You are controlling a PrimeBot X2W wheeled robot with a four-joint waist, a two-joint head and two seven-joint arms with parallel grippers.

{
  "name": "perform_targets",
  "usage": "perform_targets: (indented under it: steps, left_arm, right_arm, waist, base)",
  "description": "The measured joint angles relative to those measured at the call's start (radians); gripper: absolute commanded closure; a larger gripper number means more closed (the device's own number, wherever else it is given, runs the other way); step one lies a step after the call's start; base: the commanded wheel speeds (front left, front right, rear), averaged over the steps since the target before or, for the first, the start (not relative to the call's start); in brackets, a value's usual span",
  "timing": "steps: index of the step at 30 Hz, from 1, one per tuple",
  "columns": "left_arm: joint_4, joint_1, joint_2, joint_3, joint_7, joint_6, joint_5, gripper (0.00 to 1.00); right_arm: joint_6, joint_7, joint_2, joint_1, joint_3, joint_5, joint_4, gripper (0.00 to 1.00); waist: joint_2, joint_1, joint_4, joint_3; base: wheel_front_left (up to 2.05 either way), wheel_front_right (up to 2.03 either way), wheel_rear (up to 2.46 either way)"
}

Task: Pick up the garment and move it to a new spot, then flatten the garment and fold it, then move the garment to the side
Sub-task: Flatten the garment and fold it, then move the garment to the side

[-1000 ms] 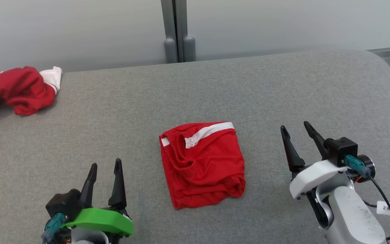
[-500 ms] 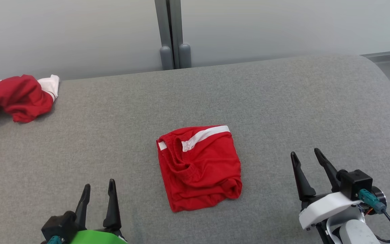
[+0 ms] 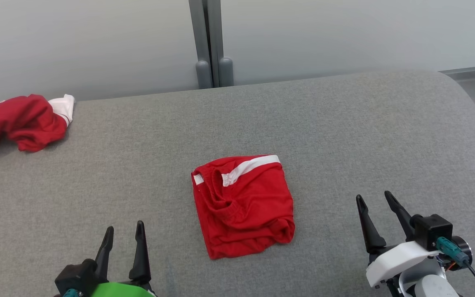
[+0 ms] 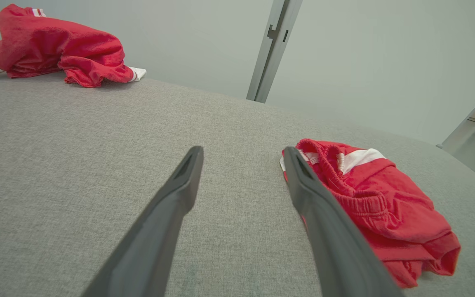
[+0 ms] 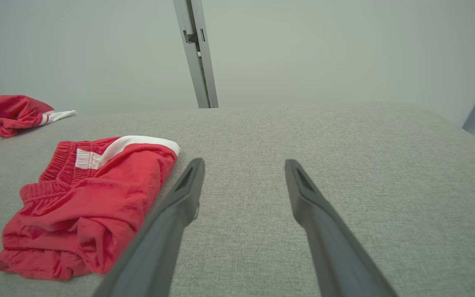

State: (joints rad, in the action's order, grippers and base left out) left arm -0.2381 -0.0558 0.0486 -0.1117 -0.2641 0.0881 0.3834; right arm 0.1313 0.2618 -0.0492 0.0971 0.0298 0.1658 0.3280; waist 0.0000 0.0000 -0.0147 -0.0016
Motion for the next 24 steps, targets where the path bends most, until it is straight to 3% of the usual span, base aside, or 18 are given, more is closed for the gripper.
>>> perform_targets:
  steps: [16,24]
  left_arm:
    - [-0.011,-0.001,0.000,0.000,0.000,0.000,-0.003,0.00]
    - [-0.006,0.007,0.000,-0.014,0.000,-0.001,-0.010,0.00]
  right_arm:
    - [0.000,0.000,0.000,-0.004,0.000,0.010,0.033,0.00]
    - [0.000,-0.014,0.000,0.113,0.021,-0.089,0.072,0.00]
  waist:
    - [0.0000,0.0000,0.007,-0.008]
    - [0.0000,0.0000,0.031,0.004]
  base:
    - [0.00,0.00,0.00]
    - [0.00,0.00,0.00]
